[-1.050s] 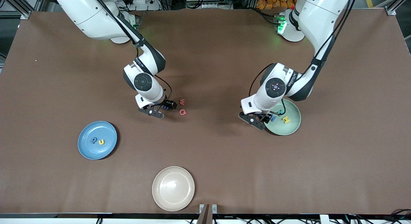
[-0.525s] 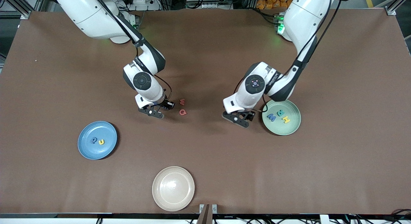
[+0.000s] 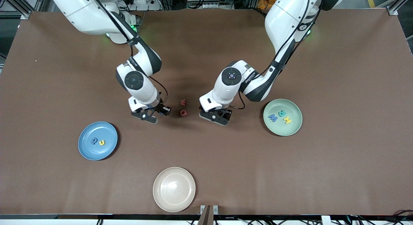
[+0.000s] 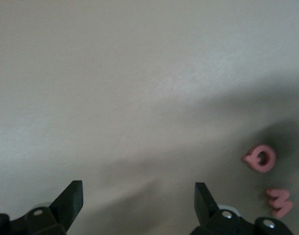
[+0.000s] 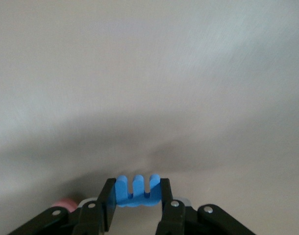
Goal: Sort upper and lower case letters into plates
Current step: 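Put m on blue plate while the left gripper reaches pink Q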
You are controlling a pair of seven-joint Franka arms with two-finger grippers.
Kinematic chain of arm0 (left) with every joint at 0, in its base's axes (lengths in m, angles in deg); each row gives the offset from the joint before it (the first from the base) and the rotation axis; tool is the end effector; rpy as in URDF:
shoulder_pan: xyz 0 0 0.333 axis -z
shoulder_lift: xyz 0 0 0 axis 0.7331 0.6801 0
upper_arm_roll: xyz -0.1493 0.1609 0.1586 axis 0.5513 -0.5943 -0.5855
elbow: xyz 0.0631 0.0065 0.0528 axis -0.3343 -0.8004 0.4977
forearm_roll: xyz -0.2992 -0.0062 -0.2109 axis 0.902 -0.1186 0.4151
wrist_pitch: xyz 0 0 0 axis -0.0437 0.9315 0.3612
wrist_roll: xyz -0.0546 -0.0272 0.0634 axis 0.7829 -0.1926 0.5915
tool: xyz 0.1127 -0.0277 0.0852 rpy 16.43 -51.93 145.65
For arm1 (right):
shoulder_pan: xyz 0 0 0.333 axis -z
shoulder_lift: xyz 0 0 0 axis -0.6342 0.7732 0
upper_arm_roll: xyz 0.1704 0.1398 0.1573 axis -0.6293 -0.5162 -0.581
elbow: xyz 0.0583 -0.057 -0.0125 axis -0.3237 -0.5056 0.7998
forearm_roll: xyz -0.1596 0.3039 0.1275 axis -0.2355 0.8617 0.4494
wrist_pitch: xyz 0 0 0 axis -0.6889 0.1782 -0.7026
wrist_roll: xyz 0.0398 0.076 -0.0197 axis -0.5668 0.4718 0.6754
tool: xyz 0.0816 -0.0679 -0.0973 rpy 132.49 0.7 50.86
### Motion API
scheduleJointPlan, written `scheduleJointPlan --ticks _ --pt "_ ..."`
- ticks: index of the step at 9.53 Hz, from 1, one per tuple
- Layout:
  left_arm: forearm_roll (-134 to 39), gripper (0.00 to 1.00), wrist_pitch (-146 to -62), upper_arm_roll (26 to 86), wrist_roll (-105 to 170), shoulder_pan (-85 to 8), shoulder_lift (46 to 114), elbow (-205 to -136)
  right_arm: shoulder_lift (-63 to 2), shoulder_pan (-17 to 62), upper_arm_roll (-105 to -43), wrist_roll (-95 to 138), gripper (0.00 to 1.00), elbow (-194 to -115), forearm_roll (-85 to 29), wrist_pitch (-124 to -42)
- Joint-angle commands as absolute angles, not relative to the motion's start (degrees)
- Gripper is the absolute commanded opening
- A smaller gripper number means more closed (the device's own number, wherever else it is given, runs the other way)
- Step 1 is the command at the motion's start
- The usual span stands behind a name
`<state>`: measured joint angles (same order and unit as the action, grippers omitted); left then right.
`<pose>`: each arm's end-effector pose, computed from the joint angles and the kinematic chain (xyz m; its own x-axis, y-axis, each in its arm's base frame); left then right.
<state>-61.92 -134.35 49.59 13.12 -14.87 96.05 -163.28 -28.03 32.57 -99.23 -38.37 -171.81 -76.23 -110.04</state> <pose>0.4961 -0.4597 0.1787 0.9372 -0.2928 0.1894 -0.3247 -0.9308 0.1677 0.5107 0.2577 0.1794 0.9311 -0.3646 0.0067 -0.3639 -0.9301 -0.0492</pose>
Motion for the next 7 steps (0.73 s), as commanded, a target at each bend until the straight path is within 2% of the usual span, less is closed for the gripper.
scheduleJointPlan --ticks 1,3,5,7 --pt "-61.57 1.0 -140.05 45.37 8.36 -7.99 97.84 -161.75 -28.82 38.89 -99.61 -29.71 0.0 -168.0 -77.69 -104.48" --pt "-61.48 1.0 -144.81 34.67 0.57 3.95 101.68 -158.17 -28.55 45.39 -99.61 -20.04 0.0 -166.77 -77.69 -103.58" --pt "-61.48 1.0 -145.09 29.89 -6.75 9.43 107.05 -152.45 -28.38 50.41 -99.43 -11.77 0.0 -165.45 -77.86 -102.26" --pt "-61.48 1.0 -145.44 26.11 -9.12 13.74 107.6 -152.08 -27.77 54.02 -98.38 -6.22 0.0 -165.0 -80.48 -102.17"
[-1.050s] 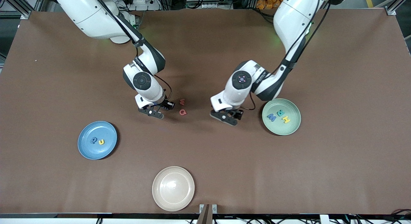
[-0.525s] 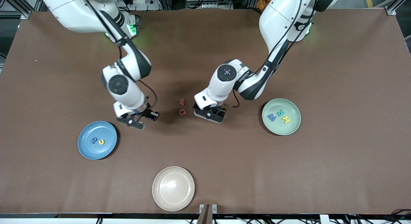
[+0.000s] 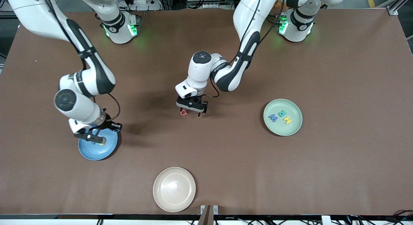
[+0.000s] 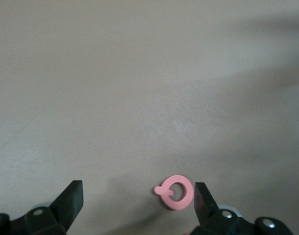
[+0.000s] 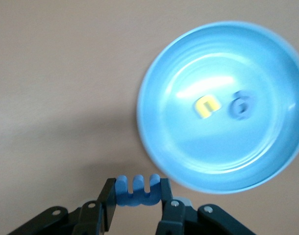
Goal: Sort upper and lower case letters into plates
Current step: 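Put m on blue plate while the left gripper reaches pink Q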
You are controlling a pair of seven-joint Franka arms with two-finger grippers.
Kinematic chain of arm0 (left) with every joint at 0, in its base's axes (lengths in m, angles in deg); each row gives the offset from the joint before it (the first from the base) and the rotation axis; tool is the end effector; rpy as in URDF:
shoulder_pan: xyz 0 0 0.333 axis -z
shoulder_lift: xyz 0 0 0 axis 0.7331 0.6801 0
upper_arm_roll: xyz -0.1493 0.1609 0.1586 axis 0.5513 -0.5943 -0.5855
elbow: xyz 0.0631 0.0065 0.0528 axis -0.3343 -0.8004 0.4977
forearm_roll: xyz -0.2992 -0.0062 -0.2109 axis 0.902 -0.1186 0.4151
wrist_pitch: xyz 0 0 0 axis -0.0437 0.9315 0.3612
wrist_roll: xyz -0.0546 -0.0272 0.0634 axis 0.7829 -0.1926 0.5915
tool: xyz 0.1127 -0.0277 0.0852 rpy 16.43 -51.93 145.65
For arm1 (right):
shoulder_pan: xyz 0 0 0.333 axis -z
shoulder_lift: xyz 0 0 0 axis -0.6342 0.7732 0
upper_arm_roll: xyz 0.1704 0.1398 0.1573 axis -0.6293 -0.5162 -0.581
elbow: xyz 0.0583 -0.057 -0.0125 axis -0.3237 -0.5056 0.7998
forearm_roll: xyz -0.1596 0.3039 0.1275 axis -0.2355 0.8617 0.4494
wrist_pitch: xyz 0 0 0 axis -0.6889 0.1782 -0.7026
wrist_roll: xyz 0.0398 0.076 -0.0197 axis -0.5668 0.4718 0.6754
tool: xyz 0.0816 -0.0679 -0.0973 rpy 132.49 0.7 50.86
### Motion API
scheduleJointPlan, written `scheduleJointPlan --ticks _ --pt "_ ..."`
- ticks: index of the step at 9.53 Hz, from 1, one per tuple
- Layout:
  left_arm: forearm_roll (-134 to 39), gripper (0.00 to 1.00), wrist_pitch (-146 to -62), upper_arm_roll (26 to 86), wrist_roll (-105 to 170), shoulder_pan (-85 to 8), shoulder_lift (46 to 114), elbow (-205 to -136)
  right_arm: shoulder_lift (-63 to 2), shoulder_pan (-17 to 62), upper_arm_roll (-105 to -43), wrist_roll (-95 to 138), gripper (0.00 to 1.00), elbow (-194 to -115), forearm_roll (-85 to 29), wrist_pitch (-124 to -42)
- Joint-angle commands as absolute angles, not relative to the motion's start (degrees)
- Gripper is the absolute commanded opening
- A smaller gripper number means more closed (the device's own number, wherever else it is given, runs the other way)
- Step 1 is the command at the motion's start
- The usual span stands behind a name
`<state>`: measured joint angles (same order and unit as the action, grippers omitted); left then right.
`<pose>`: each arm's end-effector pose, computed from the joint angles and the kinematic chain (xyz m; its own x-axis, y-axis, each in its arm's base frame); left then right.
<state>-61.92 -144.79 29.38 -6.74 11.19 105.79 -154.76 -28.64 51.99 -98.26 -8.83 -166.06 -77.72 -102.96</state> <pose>0.4423 -0.5559 0.1458 0.9038 -0.1812 0.3878 -0.2519 -0.9576 0.1396 0.5882 0.0555 0.2113 0.9783 -0.2048 0.0320 -0.2052 -0.9787 0.0093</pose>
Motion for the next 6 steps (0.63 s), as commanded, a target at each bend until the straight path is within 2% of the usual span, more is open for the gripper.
scheduleJointPlan --ticks 1,2,3,4,5,6 --pt "-61.48 1.0 -145.61 25.74 -10.8 14.37 107.95 -151.73 -27.59 54.73 -98.29 -5.06 0.0 -165.0 -80.85 -102.26" --pt "-61.39 1.0 -146.22 25.83 -11.08 14.46 108.39 -150.6 -27.06 54.83 -97.94 -4.97 0.0 -164.65 -80.94 -102.43" --pt "-61.56 1.0 -146.49 25.83 -11.6 15.07 109.26 -150.15 -26.45 55.09 -97.33 -4.79 0.19 -164.56 -80.94 -102.43" --pt "-61.48 1.0 -147.8 25.57 -11.69 15.43 110.14 -150.15 -26.27 55.18 -97.23 -4.96 0.88 -164.65 -80.85 -102.69" --pt "-61.56 1.0 -149.47 25.57 -11.69 15.52 111.11 -150.24 -26.01 56.05 -97.23 -4.88 1.0 -164.74 -80.77 -102.61" --pt "-61.57 1.0 -149.92 25.57 -11.61 15.87 112.16 -150.24 -26.0 56.06 -97.23 -4.88 1.0 -164.74 -80.76 -102.52"
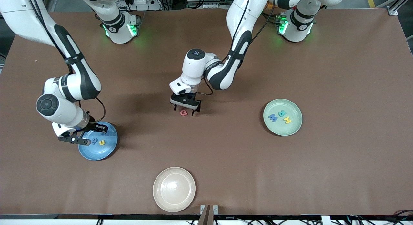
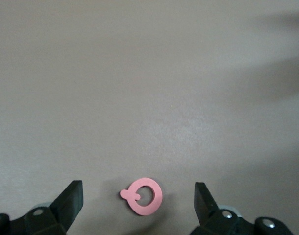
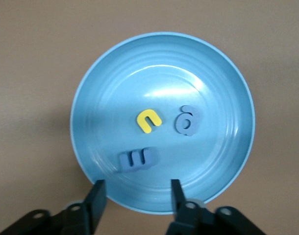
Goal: Sort upper and lower case letters into plates
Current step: 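Put m on blue plate while the left gripper reaches pink Q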
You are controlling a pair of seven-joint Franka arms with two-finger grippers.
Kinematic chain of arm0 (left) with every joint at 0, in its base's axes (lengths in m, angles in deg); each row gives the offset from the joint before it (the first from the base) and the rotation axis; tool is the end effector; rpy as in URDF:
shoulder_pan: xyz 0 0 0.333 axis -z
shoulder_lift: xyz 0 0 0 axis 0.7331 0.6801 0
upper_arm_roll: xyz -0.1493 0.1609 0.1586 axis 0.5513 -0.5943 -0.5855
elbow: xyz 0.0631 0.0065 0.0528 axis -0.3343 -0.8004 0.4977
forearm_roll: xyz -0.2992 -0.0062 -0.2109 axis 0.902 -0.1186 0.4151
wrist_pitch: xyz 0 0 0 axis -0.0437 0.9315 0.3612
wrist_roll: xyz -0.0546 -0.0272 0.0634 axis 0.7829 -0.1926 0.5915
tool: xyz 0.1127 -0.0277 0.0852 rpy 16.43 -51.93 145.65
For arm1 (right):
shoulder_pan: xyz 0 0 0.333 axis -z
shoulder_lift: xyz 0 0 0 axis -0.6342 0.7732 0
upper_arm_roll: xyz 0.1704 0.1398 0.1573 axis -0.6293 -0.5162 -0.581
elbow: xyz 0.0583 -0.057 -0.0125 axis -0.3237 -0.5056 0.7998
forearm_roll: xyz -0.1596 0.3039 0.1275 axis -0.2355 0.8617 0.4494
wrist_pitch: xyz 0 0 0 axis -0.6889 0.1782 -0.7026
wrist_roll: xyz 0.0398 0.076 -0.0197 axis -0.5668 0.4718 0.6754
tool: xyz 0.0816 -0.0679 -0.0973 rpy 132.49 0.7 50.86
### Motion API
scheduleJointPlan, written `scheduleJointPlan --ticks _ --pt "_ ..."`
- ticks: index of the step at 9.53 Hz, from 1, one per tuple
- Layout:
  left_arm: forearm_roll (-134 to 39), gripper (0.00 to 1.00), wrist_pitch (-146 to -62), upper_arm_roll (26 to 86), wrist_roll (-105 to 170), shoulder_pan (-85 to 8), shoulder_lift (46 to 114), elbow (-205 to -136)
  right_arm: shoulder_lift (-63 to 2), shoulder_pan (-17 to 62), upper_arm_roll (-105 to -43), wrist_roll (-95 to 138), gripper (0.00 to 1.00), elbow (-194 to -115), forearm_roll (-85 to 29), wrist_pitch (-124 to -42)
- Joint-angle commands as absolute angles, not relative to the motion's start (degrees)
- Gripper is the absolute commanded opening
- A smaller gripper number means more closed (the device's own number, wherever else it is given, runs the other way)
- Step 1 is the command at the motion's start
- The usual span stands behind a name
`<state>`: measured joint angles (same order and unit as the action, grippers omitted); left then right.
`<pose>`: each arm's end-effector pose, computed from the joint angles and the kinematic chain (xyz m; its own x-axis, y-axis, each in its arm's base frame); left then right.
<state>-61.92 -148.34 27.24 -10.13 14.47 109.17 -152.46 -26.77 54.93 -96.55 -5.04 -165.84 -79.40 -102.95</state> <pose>0.4285 -0.5752 0.1330 0.8886 -0.1645 0.4281 -0.2570 -0.9518 0.1676 0.5876 0.0077 0.1921 0.9805 -0.1961 0.0084 -0.1963 -0.9797 0.0411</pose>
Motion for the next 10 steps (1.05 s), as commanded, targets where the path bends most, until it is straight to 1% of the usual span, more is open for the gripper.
scheduleJointPlan --ticks 1,5,6,7,8,9,10 --pt "-61.57 1.0 -149.92 25.57 -11.61 15.87 112.69 -150.15 -26.0 56.06 -97.23 -4.88 1.0 -164.74 -80.68 -102.43" --pt "-61.57 1.0 -150.54 25.13 -11.61 15.87 113.49 -150.06 -26.0 55.62 -97.32 -4.96 1.0 -164.83 -80.68 -102.26" --pt "-61.57 0.97 -150.54 25.13 -11.61 15.96 113.75 -150.15 -26.0 55.53 -97.32 -4.96 1.0 -164.83 -80.68 -102.26" --pt "-61.48 0.78 -150.45 25.13 -11.87 16.48 113.84 -150.15 -26.0 55.44 -97.32 -4.96 1.0 -164.83 -80.68 -102.26" --pt "-61.48 0.72 -150.01 25.13 -13.17 17.18 113.84 -150.06 -26.0 55.44 -97.32 -4.96 1.0 -164.83 -80.68 -102.26" --pt "-61.56 0.72 -148.88 24.52 -13.88 18.23 113.84 -150.06 -26.0 55.44 -97.32 -4.88 1.0 -164.83 -80.68 -102.26" --pt "-61.48 0.72 -147.3 22.07 -13.89 20.24 113.84 -150.06 -26.0 55.44 -97.32 -4.88 1.0 -164.83 -80.68 -102.26"
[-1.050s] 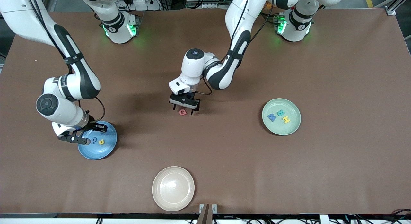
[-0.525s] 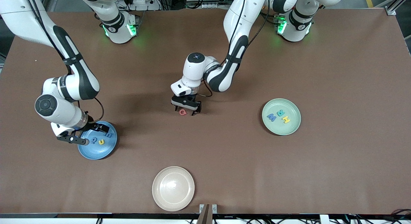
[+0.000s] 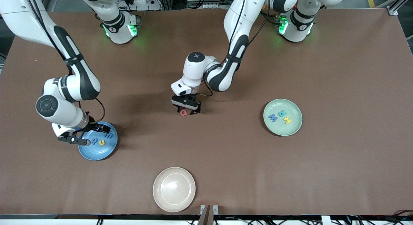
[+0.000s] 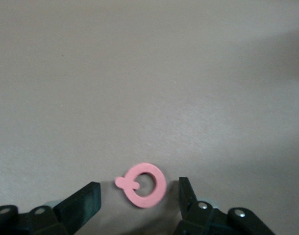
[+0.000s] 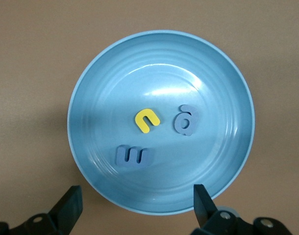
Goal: Sort upper and lower case letters into plates
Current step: 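Lower the open left gripper around the pink Q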
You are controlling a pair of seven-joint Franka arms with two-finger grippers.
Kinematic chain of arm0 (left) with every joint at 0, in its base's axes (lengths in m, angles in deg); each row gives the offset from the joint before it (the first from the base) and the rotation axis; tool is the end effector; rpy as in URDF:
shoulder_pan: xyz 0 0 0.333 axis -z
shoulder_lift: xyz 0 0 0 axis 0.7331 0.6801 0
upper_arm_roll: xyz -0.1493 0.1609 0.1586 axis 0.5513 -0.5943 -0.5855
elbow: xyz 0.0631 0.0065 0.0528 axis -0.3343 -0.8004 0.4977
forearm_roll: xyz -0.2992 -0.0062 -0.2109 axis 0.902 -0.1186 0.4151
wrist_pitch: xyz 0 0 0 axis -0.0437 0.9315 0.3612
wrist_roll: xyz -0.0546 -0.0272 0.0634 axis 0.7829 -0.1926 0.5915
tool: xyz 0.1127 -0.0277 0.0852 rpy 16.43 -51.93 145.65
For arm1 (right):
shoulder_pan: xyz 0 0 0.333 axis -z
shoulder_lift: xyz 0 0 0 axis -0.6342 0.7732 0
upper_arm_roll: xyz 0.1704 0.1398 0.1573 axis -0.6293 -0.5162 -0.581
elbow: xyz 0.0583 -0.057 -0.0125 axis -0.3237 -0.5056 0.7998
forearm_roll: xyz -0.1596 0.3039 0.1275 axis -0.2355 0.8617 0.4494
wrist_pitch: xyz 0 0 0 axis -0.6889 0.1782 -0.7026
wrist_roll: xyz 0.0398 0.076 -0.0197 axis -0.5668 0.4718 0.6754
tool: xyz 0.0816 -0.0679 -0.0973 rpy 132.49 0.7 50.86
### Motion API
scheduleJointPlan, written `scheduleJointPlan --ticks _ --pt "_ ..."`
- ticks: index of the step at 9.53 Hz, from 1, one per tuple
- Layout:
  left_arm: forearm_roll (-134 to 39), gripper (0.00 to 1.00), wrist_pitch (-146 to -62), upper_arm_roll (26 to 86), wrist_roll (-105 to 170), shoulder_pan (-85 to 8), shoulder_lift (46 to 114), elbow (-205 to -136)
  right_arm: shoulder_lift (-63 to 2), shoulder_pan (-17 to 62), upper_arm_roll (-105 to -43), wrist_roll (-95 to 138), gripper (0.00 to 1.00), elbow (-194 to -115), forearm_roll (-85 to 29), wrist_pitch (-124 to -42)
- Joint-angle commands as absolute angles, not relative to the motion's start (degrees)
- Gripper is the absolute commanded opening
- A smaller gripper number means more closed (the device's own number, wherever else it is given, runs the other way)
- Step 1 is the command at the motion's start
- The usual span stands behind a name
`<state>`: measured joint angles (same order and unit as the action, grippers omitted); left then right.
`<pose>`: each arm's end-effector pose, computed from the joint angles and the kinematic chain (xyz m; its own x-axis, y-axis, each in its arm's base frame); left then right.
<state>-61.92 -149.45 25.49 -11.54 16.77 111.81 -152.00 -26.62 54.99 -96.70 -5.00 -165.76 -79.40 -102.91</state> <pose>0.4167 -0.5781 0.1095 0.8835 -0.1795 0.4327 -0.2652 -0.9531 0.1460 0.5877 0.0087 0.1913 0.9809 -0.1945 0.0065 -0.1946 -0.9801 0.0397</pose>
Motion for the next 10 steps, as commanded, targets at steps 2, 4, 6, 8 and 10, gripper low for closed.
scheduleJointPlan --ticks 2,4,6,8,10 --pt "-61.56 0.7 -147.2 21.08 -13.8 21.23 113.75 -150.06 -26.0 55.36 -97.32 -4.88 1.0 -164.83 -80.68 -102.17" --pt "-64.36 0.59 -147.2 20.56 -13.71 21.41 113.84 -149.97 -26.09 55.01 -97.5 -5.4 1.0 -164.65 -80.68 -102.17" --pt "-65.34 0.56 -147.2 20.29 -13.63 21.41 113.84 -149.89 -26.18 54.65 -97.5 -5.75 1.0 -164.65 -80.68 -102.17" --pt "-66.92 0.56 -147.2 20.2 -13.63 21.32 114.19 -149.19 -26.09 54.65 -97.5 -5.76 1.0 -164.65 -80.68 -102.17" --pt "-66.93 0.56 -147.2 18.98 -13.63 21.32 115.41 -147.78 -26.18 54.56 -97.5 -5.76 1.0 -164.65 -80.68 -102.08"
